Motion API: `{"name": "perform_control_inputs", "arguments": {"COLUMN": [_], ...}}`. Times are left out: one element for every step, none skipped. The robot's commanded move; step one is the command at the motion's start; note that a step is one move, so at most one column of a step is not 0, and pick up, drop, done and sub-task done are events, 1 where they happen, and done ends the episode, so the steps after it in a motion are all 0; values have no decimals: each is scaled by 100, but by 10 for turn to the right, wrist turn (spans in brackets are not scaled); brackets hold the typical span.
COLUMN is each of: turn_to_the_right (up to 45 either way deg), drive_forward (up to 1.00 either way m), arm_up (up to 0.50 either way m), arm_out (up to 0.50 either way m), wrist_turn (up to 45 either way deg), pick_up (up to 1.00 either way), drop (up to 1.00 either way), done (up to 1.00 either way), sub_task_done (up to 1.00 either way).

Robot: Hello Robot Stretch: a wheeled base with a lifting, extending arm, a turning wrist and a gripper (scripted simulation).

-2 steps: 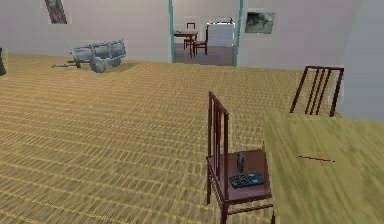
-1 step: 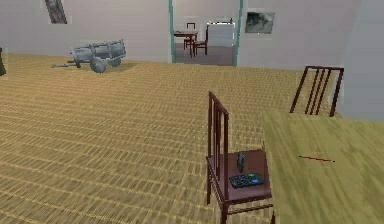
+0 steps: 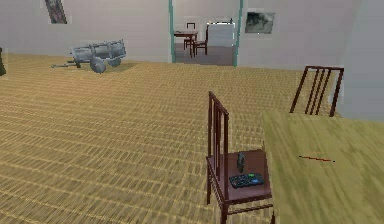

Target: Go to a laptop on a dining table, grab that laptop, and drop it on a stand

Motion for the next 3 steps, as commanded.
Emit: {"name": "perform_control_inputs", "arguments": {"turn_to_the_right": [0, 0, 0], "drive_forward": [0, 0, 0], "arm_up": [0, -30, 0], "arm_out": [0, 0, 0], "wrist_turn": [210, 0, 0], "pick_up": [0, 0, 100], "drop": [0, 0, 0], "done": [0, 0, 0], "sub_task_done": [0, 0, 0]}}
